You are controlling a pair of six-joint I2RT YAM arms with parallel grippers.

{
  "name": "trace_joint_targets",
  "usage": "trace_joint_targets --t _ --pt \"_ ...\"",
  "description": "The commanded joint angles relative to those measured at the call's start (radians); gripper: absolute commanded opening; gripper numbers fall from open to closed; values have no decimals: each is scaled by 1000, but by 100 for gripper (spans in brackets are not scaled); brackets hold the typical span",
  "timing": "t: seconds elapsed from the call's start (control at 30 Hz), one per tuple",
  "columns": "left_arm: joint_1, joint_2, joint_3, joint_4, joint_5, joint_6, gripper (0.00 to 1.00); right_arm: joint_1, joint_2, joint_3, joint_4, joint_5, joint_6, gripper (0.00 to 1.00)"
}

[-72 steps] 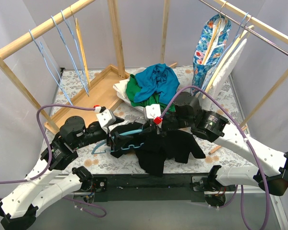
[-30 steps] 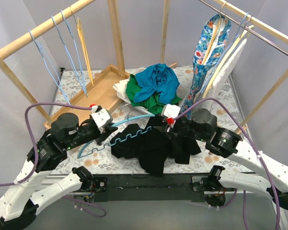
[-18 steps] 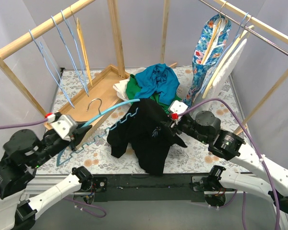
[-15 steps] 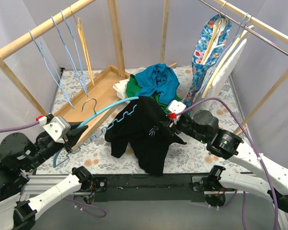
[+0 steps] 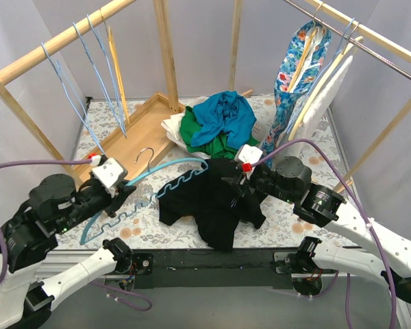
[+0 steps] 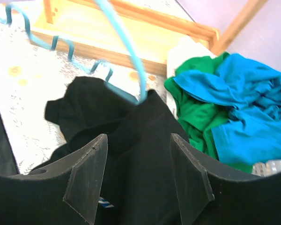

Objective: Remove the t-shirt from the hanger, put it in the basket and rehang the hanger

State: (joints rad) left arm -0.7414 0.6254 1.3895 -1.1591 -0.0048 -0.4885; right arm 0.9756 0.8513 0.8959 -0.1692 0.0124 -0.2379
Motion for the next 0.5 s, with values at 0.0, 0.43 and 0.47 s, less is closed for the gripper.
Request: trace_joint_targets --t 0.0,0.43,0.47 --pt "5 -30 100 3 -75 -5 0 -2 0 29 79 -65 18 63" --pt "4 -93 207 -5 -26 1 0 -2 54 106 160 -147 -23 63" --pt "4 -95 206 -1 -11 2 0 -2 55 116 160 -163 -27 63"
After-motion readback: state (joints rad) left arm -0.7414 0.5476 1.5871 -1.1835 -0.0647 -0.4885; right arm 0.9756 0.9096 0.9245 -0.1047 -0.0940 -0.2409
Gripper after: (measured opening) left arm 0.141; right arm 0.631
